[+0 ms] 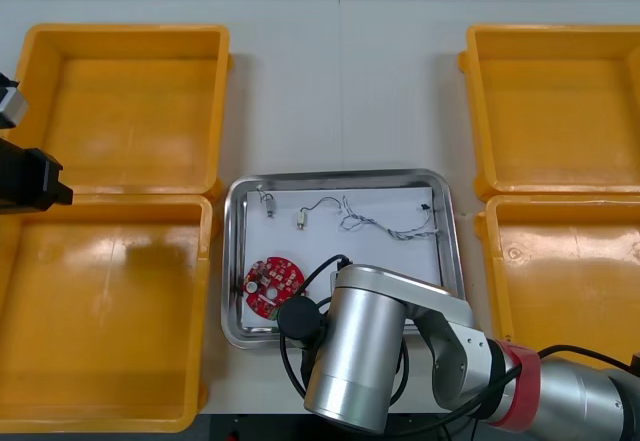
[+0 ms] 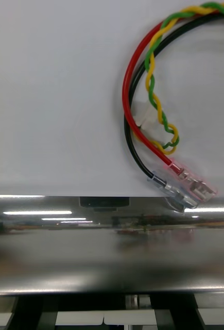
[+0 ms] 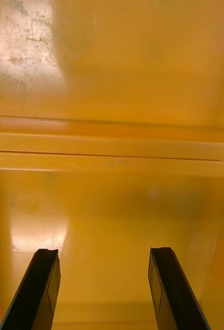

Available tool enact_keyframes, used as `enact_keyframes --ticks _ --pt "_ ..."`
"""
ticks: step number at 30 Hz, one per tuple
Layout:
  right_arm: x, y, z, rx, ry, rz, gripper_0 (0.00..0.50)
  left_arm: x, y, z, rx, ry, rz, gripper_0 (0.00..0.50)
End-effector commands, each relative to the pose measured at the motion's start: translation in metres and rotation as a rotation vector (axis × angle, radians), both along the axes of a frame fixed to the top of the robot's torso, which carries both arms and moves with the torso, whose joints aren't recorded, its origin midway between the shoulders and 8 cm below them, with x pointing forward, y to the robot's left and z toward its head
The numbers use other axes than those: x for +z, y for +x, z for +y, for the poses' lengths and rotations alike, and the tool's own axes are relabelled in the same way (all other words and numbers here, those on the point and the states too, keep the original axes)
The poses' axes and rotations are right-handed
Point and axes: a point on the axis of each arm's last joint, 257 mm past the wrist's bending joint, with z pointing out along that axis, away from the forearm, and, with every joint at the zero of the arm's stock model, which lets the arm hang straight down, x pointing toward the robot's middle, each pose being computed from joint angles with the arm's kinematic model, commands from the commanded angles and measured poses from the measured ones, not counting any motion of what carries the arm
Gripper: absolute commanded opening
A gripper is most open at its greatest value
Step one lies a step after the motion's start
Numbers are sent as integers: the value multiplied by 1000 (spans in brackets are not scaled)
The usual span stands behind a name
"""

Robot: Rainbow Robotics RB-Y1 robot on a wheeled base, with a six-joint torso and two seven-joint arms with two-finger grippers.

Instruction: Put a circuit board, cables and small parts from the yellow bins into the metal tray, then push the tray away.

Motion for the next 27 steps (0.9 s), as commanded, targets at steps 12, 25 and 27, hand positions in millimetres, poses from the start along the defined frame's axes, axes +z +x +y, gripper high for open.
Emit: enact_keyframes --ticks 12,25,27 --pt "33 47 4 -30 30 -63 500 9 -5 18 -93 115 -13 500" --pt "42 82 -3 -43 20 -97 500 9 -5 18 -93 115 -13 500" --pt "45 86 -3 -42 20 -100 500 9 -5 18 -93 115 -13 500"
